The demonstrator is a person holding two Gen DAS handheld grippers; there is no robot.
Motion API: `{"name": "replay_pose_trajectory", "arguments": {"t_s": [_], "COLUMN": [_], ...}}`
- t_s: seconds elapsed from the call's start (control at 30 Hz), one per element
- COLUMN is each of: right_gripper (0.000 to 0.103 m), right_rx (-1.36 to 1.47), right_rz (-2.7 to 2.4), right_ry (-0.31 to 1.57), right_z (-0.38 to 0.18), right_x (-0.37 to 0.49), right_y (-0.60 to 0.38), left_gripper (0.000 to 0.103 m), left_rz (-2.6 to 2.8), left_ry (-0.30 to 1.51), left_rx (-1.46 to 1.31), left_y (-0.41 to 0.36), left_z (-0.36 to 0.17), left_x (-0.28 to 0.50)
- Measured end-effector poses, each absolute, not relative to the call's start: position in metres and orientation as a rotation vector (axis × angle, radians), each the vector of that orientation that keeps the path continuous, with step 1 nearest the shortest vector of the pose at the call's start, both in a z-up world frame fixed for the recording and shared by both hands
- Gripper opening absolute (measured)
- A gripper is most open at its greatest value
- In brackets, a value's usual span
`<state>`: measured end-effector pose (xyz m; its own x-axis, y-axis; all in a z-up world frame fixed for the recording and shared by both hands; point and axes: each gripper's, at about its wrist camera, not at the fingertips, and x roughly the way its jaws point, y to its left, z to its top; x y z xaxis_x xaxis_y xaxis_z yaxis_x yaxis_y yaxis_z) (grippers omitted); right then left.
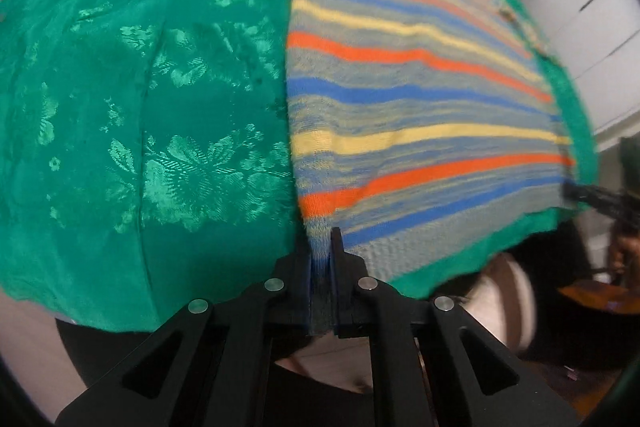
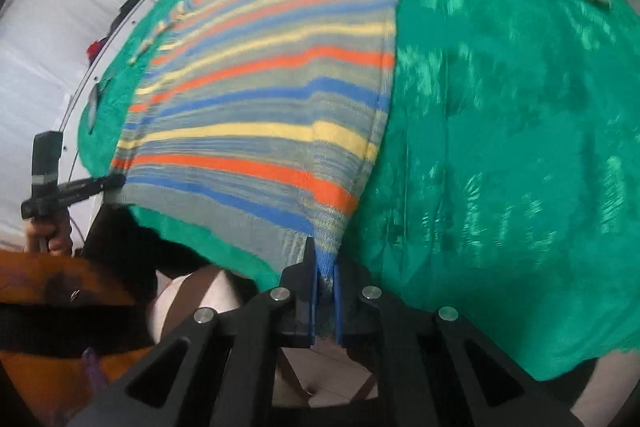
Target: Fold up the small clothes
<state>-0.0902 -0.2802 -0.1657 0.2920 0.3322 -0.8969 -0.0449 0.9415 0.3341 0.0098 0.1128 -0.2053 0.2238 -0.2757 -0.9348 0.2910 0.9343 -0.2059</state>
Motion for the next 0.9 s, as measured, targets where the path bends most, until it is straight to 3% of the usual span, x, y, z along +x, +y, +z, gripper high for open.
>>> {"name": "replay_pose_trajectory", "arguments": {"t_s": [0.07,0.1,0.13,0.17,0.2,0.23,0.37,0.43,0.5,0.67,0.9], "right_gripper": [0.009,0.019,0.028,0.053,0.067,0.068,0.069,0.076,0.08,0.081,0.08], "right_rx": [0.265,0.269,0.273,0.273,0.267,0.259,0.249,0.238,0.218,0.144,0.13], "right_rz": [0.24,0.236,0.237,0.236,0.225,0.211,0.113,0.051,0.009,-0.041,-0.107], "right_ry": [1.237,1.231,1.232,1.229,1.206,1.174,1.023,0.932,0.87,0.751,0.724], "right_z": [-0.169,-0.167,-0.165,-0.162,-0.154,-0.146,-0.109,-0.094,-0.086,-0.084,-0.118], "right_x": [-0.092,-0.093,-0.096,-0.099,-0.103,-0.108,-0.112,-0.105,-0.093,-0.038,0.022], "right_y": [-0.278,-0.279,-0.279,-0.281,-0.285,-0.29,-0.318,-0.331,-0.337,-0.344,-0.368], "left_gripper": [0.021,0.029,0.052,0.071,0.076,0.081,0.094,0.097,0.097,0.097,0.097], "left_rz": [-0.37,-0.362,-0.356,-0.345,-0.333,-0.322,-0.261,-0.21,-0.171,-0.131,-0.07], "left_ry": [1.262,1.247,1.224,1.194,1.16,1.118,1.002,0.948,0.897,0.86,0.895], "left_rx": [0.054,0.071,0.085,0.089,0.083,0.065,-0.035,-0.066,-0.09,-0.102,-0.048], "left_y": [0.107,0.105,0.105,0.107,0.111,0.116,0.136,0.143,0.147,0.145,0.14], "left_z": [-0.2,-0.196,-0.188,-0.18,-0.172,-0.16,-0.129,-0.123,-0.122,-0.139,-0.179], "left_x": [0.007,0.004,0.001,-0.003,-0.004,-0.005,0.014,0.031,0.059,0.122,0.181]}}
